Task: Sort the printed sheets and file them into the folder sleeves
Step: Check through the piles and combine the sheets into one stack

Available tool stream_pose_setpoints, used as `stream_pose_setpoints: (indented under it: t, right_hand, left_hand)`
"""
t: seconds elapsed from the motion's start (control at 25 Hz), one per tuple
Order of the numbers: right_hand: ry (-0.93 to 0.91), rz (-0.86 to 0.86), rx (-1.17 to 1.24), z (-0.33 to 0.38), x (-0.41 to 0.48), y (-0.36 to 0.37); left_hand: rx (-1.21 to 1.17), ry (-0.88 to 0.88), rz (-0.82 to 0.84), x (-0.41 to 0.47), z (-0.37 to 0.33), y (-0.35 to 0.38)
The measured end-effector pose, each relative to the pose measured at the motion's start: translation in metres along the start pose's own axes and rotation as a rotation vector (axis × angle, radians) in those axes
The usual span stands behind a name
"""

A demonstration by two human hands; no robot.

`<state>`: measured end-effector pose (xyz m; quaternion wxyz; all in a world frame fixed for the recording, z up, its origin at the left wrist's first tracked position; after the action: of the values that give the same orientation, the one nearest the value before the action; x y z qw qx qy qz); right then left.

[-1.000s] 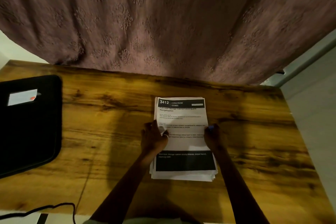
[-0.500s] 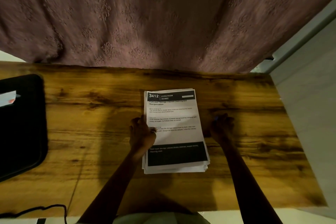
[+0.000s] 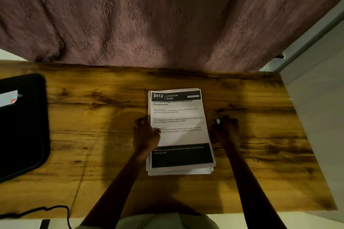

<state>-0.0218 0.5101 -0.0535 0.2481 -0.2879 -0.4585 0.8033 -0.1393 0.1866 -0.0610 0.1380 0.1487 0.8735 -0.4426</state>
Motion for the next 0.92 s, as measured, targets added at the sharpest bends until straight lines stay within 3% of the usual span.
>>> stream_pose_setpoints:
  t: [0.24, 0.48, 0.72, 0.92]
  right_hand:
    - [-0.022, -0.153, -0.008, 0.017, -0.042, -0.026]
    - [0.004, 0.078, 0.001, 0.043, -0.071, 0.022]
    - [0.14, 0.105, 0.087, 0.055, -0.063, 0.028]
    - [0.219, 0.133, 0.316, 0.044, -0.049, 0.04]
  left_hand:
    - [-0.05, 0.03, -0.019, -0.005, 0.0, -0.001]
    - [-0.044, -0.019, -0.037, -0.014, -0.006, -0.001]
    - [-0.107, -0.121, 0.011, -0.007, -0.003, 0.001]
    - [-0.287, -0.207, 0.044, 0.0, 0.002, 0.0]
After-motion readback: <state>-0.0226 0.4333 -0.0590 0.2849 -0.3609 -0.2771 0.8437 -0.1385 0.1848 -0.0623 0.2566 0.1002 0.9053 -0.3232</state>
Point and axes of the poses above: each hand's wrist, its own x-axis towards the middle knuckle, its own y-axis out of the palm, z = x × y, the point moved 9 cm from there along x, towards the middle knuckle, and after that the axes turned 5 degrees about z, right-handed, at the moved point
